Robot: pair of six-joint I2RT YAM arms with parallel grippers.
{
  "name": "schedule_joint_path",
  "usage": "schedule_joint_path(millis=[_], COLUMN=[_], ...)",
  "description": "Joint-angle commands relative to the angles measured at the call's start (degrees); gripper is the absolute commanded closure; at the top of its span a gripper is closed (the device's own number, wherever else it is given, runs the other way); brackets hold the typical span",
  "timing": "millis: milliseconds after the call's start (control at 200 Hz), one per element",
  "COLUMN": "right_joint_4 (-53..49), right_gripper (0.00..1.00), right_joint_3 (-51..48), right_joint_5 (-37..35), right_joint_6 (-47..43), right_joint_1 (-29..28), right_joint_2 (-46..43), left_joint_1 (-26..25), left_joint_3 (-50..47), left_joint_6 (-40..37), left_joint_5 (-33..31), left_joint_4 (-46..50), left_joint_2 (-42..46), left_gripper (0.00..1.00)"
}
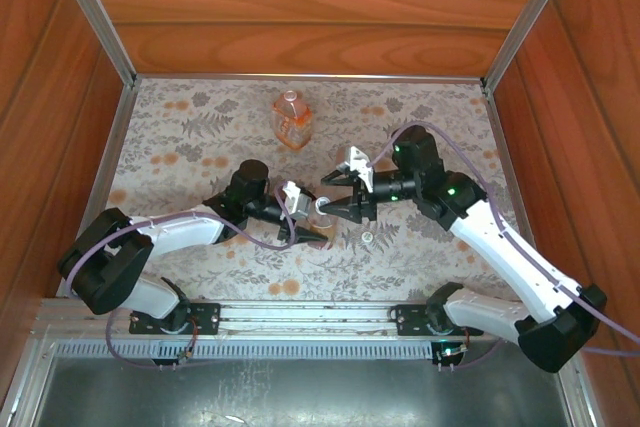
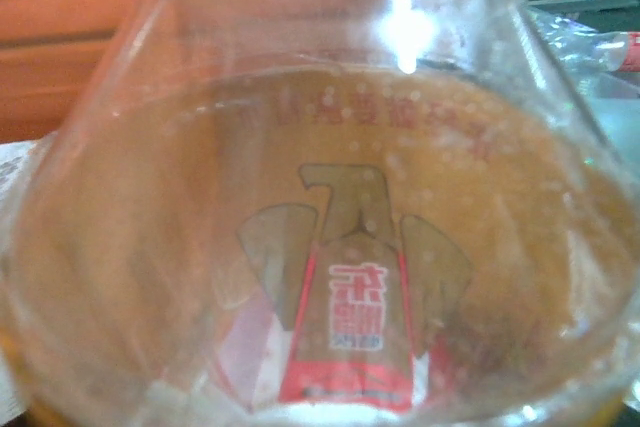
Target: Screw on the bottle caps
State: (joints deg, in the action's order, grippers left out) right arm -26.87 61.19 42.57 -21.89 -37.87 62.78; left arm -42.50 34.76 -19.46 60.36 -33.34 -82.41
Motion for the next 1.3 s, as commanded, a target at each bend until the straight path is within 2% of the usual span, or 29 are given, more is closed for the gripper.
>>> schedule_joint_path(millis=[0,290,480,630,780,1034,1079,1184,1224,1269,1294], right_joint_4=[-3.34,-6.86,-9.51,-9.11,-10.12,-10.15,-9.99,-6.18,-2.85,1.49,4.1], right_gripper=[0.37,0.48,0.46,0.52,0.47,0.72,0.78,0.82,0.84,0.95,0.97], right_joint_3=[2.59,4.72,5.66,5.39,5.69,6.05,6.04,4.74,3.65,2.05,1.23], right_joint_5=[3.79,6.97,8.59,8.62,8.5,7.39,6.66,2.77,-1.78,-8.97,-13.4], right_joint_6=[-2.77,-5.24,-6.38,-6.25,-7.04,-6.96,-6.88,-4.2,-1.23,2.55,4.64], right_joint_1=[-0.19,-0.28,-0.36,-0.32,-0.3,-0.31,-0.36,-0.33,-0.28,-0.34,-0.3], right_joint_2=[1.64,4.93,5.9,6.17,6.39,6.3,6.17,5.4,4.76,4.0,3.65], left_joint_1=[0.13,0.17,0.81,1.06,1.08,1.03,1.08,1.45,1.53,1.67,1.7], left_joint_3=[0.92,0.74,1.14,1.28,1.27,1.45,1.45,1.19,1.01,1.24,1.54], left_joint_6=[0.39,0.3,1.21,1.78,2.05,2.68,2.83,3.32,3.35,2.95,2.81], left_joint_5=[4.02,3.19,3.02,3.44,3.78,3.18,1.96,-5.39,-9.8,-15.42,-18.96], left_joint_4=[0.12,0.35,0.47,0.48,0.5,0.48,0.48,0.54,0.5,0.48,0.48], left_joint_2=[0.37,0.32,0.14,0.19,0.47,0.74,1.06,1.93,2.39,2.52,2.54], left_gripper=[0.54,0.54,0.54,0.54,0.54,0.54,0.54,0.54,0.54,0.54,0.54])
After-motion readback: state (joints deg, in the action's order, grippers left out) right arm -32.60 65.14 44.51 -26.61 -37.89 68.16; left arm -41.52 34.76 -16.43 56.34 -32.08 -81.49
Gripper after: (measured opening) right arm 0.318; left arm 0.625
